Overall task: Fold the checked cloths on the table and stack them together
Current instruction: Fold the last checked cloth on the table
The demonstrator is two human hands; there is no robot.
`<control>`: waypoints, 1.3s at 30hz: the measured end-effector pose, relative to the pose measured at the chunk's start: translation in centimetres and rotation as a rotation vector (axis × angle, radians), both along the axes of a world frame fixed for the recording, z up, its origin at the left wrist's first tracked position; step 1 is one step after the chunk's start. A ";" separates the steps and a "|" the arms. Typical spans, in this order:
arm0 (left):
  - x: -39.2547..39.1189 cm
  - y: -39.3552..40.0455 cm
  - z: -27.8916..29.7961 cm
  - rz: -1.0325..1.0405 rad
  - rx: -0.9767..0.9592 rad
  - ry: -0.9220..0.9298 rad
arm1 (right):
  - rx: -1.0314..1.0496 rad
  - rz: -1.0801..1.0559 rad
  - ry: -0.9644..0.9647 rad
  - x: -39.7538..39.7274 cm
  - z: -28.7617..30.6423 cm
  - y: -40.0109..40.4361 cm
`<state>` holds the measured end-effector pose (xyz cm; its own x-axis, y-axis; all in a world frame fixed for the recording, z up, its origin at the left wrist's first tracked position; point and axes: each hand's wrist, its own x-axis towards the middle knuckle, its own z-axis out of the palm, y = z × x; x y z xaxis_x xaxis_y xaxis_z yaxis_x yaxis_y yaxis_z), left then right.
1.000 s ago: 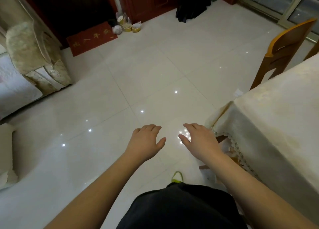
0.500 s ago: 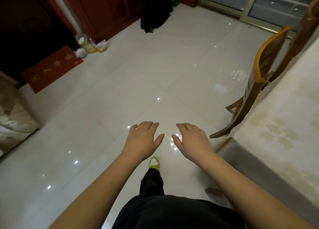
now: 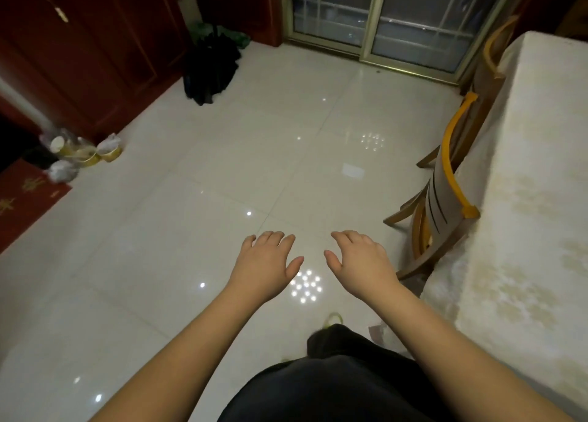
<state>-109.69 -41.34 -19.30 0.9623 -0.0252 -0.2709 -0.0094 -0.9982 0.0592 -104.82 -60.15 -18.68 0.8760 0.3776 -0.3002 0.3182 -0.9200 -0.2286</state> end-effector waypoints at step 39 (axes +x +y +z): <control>80.5 -9.3 2.4 -0.785 0.008 -0.075 | -0.034 -0.673 -0.089 66.1 0.3 -6.6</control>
